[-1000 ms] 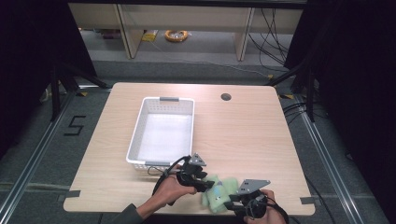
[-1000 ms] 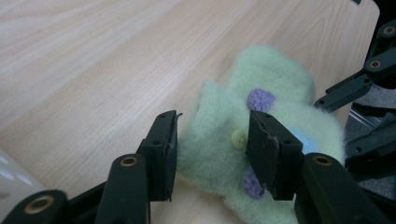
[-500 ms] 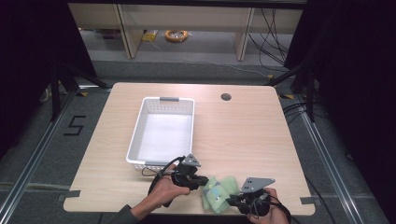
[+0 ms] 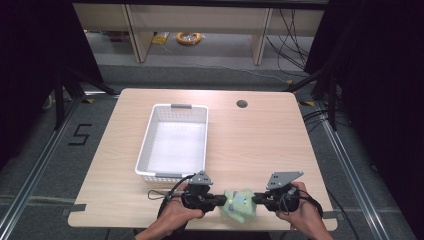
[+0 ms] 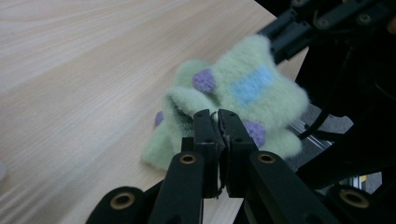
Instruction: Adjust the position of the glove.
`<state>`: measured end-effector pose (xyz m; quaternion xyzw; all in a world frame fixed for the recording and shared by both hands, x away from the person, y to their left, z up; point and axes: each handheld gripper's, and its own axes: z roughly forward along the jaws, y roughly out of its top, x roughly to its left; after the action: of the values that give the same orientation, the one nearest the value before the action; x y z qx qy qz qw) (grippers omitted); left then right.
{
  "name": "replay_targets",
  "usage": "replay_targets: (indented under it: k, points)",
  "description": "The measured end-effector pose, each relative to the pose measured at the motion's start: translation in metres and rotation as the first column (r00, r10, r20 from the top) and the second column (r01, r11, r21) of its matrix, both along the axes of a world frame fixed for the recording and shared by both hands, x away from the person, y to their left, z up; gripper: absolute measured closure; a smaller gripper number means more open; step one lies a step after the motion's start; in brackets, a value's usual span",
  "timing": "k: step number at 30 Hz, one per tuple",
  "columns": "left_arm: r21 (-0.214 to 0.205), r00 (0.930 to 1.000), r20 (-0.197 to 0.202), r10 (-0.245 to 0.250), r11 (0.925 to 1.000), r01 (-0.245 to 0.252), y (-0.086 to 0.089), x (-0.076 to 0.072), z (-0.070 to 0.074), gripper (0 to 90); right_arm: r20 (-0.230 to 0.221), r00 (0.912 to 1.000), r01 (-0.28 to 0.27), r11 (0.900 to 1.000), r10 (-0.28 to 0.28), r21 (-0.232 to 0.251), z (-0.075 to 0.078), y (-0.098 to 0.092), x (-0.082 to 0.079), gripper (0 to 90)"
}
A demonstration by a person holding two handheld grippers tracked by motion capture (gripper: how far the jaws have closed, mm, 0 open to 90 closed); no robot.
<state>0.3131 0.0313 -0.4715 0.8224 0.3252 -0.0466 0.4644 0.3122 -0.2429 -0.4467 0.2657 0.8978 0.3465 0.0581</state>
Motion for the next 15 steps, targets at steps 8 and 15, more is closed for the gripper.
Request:
replay_targets:
  k: [8, 15]
  points:
    - [-0.014, 0.9997, -0.023, 0.014, 0.9998, -0.014, -0.009, -0.011, -0.009, 85.9, -0.037, 0.9951, -0.094, 0.9933, 0.091, -0.068, -0.005, 0.001, 0.028, 84.7]
    - [0.003, 0.9991, -0.003, 0.042, 0.9991, -0.042, -0.008, -0.014, -0.019, 84.9, -0.053, 0.9941, -0.098, 0.9929, 0.095, -0.067, -0.017, 0.004, 0.042, 83.4]
